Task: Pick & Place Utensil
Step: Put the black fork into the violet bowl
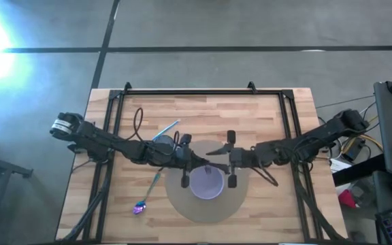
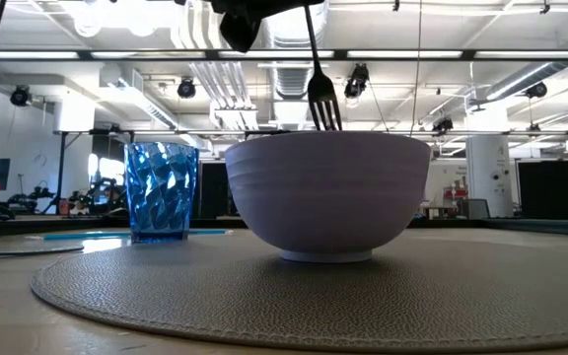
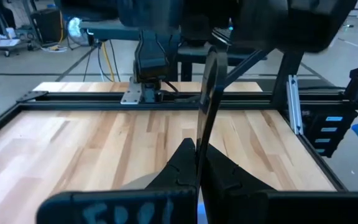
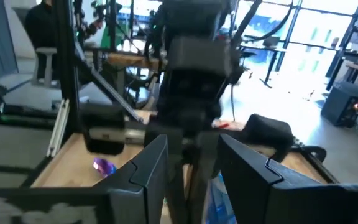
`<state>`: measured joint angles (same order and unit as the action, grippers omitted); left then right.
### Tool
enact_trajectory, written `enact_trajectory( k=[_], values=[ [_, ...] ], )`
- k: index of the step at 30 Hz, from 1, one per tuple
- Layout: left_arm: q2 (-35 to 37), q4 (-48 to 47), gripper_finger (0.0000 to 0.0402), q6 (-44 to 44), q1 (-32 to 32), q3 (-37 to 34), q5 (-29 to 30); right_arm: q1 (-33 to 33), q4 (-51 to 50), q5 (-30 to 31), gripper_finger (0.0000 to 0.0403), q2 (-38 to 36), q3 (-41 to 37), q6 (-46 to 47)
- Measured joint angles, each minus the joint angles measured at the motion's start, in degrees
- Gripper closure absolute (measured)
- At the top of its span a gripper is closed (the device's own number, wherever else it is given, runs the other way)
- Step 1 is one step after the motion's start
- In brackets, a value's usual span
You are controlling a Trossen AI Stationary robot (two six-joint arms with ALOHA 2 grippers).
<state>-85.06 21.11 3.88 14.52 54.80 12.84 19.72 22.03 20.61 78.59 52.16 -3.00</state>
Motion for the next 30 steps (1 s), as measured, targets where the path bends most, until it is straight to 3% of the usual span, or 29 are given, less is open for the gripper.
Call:
enact_trajectory(
  k=[12, 17, 24, 30],
  values=[
    [-0.1, -0.2, 0.0401, -1.2, 0.0, 0.4, -1.3, -0.3, 4.3, 0.3, 0.0267, 4.8, 0.0, -1.2],
    [-0.1, -0.1, 0.0401, -1.7, 0.0, 0.4, -1.3, -0.3, 4.5, 0.3, 0.0302, 4.4, 0.0, -0.4],
    [-0.1, -0.3, 0.0401, -2.3, 0.0, 0.4, -1.3, -0.5, 3.6, 0.3, 0.0385, 4.5, 0.0, 0.9],
    [-0.1, -0.2, 0.0394, -3.4, 0.0, 0.4, -1.2, -0.5, 3.4, 0.3, 0.0393, 4.5, 0.0, 1.5]
  ],
)
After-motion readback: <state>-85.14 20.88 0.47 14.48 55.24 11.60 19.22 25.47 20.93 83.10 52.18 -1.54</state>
